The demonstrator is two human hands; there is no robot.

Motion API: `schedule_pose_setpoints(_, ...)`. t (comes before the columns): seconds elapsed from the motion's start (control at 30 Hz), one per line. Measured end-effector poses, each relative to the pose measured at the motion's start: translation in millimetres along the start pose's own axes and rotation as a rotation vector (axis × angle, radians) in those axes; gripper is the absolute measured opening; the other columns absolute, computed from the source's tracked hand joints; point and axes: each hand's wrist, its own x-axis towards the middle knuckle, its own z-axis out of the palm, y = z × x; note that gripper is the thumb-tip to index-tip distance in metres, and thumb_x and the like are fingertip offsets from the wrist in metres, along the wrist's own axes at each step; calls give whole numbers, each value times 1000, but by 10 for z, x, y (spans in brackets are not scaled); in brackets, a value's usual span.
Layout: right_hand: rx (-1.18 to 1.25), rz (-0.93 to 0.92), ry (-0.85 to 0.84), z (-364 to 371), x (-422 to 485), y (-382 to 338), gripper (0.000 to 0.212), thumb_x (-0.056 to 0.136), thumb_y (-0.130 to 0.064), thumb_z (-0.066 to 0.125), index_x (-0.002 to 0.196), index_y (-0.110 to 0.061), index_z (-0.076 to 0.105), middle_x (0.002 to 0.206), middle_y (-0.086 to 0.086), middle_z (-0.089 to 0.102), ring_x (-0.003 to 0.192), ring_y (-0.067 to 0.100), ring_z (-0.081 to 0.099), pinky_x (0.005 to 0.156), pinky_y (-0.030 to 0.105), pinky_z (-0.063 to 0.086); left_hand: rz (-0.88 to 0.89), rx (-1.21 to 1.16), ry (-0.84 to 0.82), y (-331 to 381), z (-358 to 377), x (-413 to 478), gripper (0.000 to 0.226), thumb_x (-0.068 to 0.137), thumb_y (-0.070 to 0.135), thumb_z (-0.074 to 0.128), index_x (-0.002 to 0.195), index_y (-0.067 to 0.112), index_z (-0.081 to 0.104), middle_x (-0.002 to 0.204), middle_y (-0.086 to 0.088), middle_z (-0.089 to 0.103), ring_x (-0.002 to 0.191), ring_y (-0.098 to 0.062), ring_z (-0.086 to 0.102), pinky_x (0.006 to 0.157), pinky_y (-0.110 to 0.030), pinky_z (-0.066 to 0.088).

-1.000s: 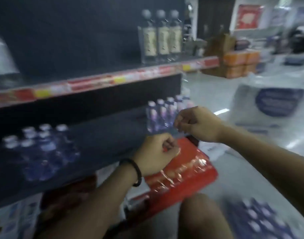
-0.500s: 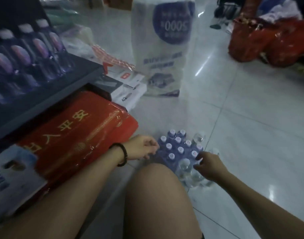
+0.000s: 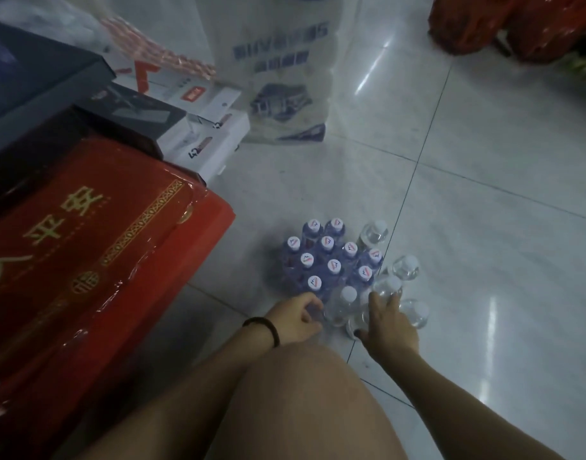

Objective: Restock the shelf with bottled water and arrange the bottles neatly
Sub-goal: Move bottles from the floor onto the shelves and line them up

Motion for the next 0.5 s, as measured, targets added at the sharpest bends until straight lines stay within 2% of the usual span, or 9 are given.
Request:
schedule_pose_setpoints(0.07,69,-4,13,56,-10,68,77,82,-43,84,139,-28,35,148,10,44,108,35,69,67,37,47,85,35,16,130,79,61,55,92,30,75,140,40,51,101,5,68,98,-14,66,86,-25,48)
schedule_pose_setpoints(0.13,146,17,69,112,-53,106,78,75,-48,86,135,-32,39,136,0,52,105,32,68,65,36,45,156,60,42,245,158,149,75,90,35,75,149,54,32,110,6,64,104,-16,62,94,-31,49)
schedule_pose_setpoints(0.2,243,71,121,216,-117,110,78,68,-56,87,130,-34,45,122,-5,52,102,30,66,65,36,45,171,115,42,297,227,279,92,88,43,76,152,60,12,138,-1,61,122,-25,61,104,-42,51)
schedule_pose_setpoints(0.27,426,124,171,368,-160,120,80,62,-53,91,129,-33,51,117,-5,49,99,29,65,69,35,46,159,257,16,277,287,445,103,87,49,75,155,60,-2,162,-6,42,142,-34,49,112,-51,47)
schedule_pose_setpoints(0.3,523,138,193,451,-176,131,81,60,-46,94,129,-31,55,116,-5,48,98,28,64,71,35,46,154,322,8,262,322,520,105,87,50,74,156,60,-5,167,-7,35,147,-37,43,114,-54,46)
schedule_pose_setpoints(0.33,596,140,206,523,-186,143,81,59,-39,97,129,-31,57,116,-4,49,98,27,63,73,34,46,151,364,7,261,351,578,103,87,49,74,156,59,-3,168,-7,33,148,-38,41,113,-55,45)
schedule_pose_setpoints(0.4,660,139,205,623,-194,161,82,59,-27,99,130,-33,57,116,-4,51,100,25,63,74,34,46,162,374,47,285,399,655,86,88,43,73,151,56,15,159,-7,45,138,-41,50,105,-56,51)
schedule_pose_setpoints(0.5,681,168,218,716,-181,184,81,61,-26,99,129,-36,57,113,-6,59,100,25,64,72,34,44,237,424,212,241,489,708,63,84,30,76,133,43,38,137,-5,58,117,-38,62,87,-46,59)
